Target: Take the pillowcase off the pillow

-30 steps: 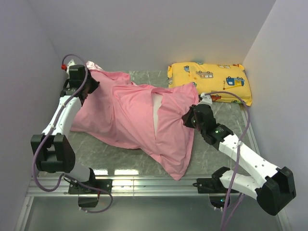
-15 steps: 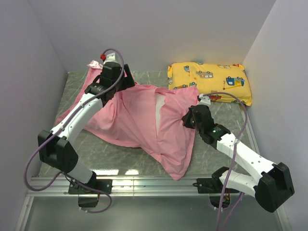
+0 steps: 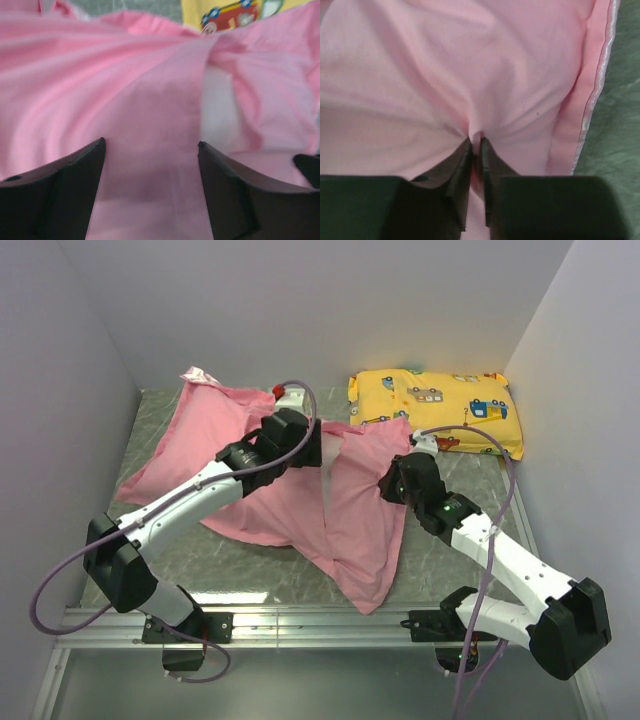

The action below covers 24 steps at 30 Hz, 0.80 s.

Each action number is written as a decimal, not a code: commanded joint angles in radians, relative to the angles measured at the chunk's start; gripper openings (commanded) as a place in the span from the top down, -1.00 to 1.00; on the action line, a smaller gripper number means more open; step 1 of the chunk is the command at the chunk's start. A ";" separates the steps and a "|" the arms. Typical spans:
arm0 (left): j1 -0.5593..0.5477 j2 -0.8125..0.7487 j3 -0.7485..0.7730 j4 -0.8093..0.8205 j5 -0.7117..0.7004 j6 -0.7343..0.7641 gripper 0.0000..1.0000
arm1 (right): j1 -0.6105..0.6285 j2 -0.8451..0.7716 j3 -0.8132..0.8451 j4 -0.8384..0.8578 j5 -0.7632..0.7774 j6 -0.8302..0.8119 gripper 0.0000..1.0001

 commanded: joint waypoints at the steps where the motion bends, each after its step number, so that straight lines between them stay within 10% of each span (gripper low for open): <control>1: 0.004 -0.012 -0.085 0.026 -0.031 -0.044 -0.42 | 0.020 -0.022 0.081 -0.059 0.057 -0.037 0.38; 5: 0.003 -0.042 -0.182 0.081 -0.019 -0.090 0.25 | 0.123 -0.029 0.179 -0.153 0.161 -0.067 -0.23; 10: 0.004 -0.061 -0.268 0.145 0.020 -0.138 0.84 | 0.281 0.091 0.362 -0.242 0.269 -0.085 -0.48; 24: 0.122 -0.092 -0.369 0.247 0.103 -0.185 0.99 | 0.354 0.376 0.463 -0.351 0.382 -0.094 -0.58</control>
